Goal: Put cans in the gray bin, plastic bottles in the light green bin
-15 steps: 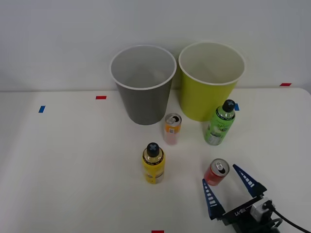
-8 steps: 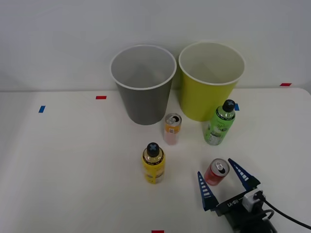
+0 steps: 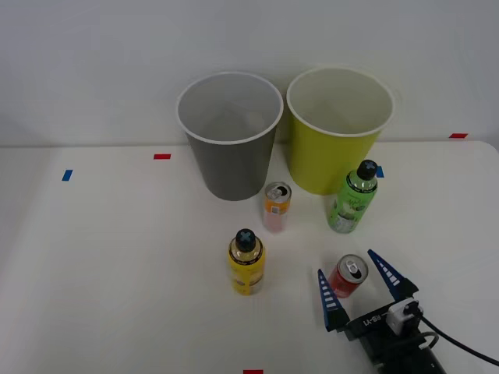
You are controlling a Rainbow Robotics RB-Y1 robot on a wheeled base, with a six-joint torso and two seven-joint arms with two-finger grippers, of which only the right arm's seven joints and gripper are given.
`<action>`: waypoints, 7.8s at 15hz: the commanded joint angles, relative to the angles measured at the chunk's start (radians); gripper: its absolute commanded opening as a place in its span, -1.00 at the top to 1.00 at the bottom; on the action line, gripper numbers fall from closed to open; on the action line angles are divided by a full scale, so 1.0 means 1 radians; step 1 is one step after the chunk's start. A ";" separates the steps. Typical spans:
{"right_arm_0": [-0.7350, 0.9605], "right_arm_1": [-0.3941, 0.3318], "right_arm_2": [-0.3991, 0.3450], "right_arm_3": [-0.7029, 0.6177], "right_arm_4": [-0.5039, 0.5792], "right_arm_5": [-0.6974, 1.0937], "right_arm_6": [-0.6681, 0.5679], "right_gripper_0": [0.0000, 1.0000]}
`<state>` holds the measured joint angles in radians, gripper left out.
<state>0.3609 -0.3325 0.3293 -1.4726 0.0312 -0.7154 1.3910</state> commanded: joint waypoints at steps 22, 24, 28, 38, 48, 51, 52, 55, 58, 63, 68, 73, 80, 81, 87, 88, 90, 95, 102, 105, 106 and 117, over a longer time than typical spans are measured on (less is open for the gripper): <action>-0.010 -0.016 0.030 -0.003 -0.037 -0.009 0.037 -0.90; -0.019 -0.023 0.033 -0.003 -0.037 -0.009 0.054 0.57; -0.027 -0.023 0.033 -0.006 -0.045 -0.009 0.066 1.00; 0.023 -0.056 0.034 -0.072 -0.113 -0.010 0.069 1.00; 0.154 -0.276 0.085 -0.607 -0.387 0.140 0.013 1.00; 0.095 -0.244 0.070 -0.658 -0.396 0.162 -0.098 1.00; 0.066 -0.234 0.068 -0.658 -0.395 0.163 -0.116 1.00; -0.033 -0.178 0.068 -0.670 -0.387 0.231 -0.122 1.00; -0.158 -0.082 0.079 -0.680 -0.359 0.382 -0.104 1.00; -0.407 0.036 0.050 -0.680 -0.340 0.721 -0.081 1.00; -0.599 0.128 -0.019 -0.652 -0.343 0.991 -0.099 1.00; -0.775 0.158 -0.013 -0.419 -0.346 0.938 -0.109 1.00; -0.878 0.156 0.019 -0.304 -0.346 0.939 -0.107 1.00; -0.886 0.161 0.019 -0.295 -0.344 0.939 -0.105 1.00; -0.938 0.204 0.008 -0.198 -0.284 0.939 -0.102 1.00; -0.938 0.202 0.010 -0.198 -0.277 0.938 -0.102 1.00; -0.938 0.204 0.008 -0.198 -0.254 0.941 -0.102 1.00; -0.938 0.201 0.008 -0.198 -0.248 0.942 -0.118 1.00; -0.936 0.198 0.010 -0.198 -0.274 0.941 -0.164 -0.11; -0.936 0.198 0.008 -0.198 -0.277 0.941 -0.173 -0.22; -0.936 0.198 0.008 -0.198 -0.277 0.936 -0.175 -0.22; -0.935 0.190 0.001 -0.198 -0.272 0.926 -0.191 -0.76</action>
<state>-0.5743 -0.1425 0.3320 -1.6705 -0.2446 0.2104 1.1975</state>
